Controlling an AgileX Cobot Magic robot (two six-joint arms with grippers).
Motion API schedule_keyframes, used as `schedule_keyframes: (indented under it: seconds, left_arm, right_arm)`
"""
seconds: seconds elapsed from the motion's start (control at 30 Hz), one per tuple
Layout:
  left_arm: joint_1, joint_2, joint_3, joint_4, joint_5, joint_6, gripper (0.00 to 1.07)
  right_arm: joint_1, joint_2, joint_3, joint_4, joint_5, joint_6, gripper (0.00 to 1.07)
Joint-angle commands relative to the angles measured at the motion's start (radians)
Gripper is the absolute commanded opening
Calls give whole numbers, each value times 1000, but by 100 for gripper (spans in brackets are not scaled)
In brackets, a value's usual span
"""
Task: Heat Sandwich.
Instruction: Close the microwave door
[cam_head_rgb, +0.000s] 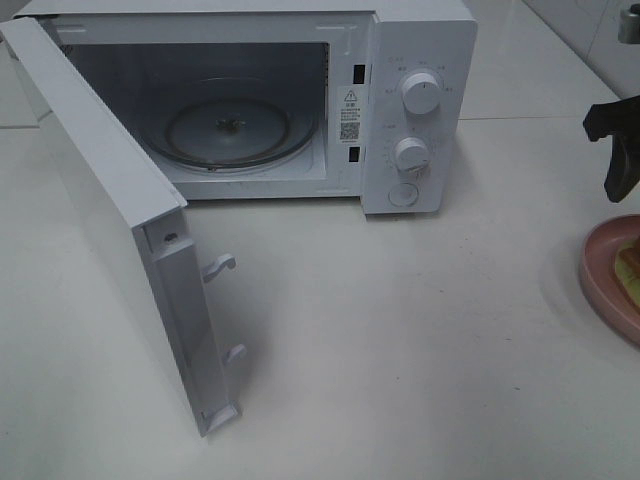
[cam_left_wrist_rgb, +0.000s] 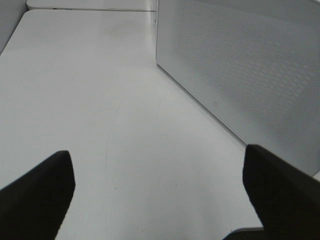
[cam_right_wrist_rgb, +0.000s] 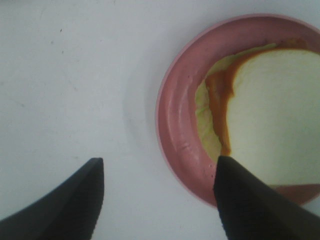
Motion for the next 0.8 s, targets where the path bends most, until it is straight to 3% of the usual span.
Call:
schedule_keyframes:
  seconds: [0.03, 0.3, 0.8]
  left_arm:
    - [-5, -17, 1, -6, -15, -3, 84]
    - [-5, -17, 1, -6, -15, -3, 84]
    - [-5, -17, 1, -6, -15, -3, 84]
  right_arm:
    - [-5, -34, -12, 39, 98, -33, 64]
    - [-2, -207, 6, 77, 194, -45, 64]
    - [-2, -652, 317, 79, 202, -54, 64]
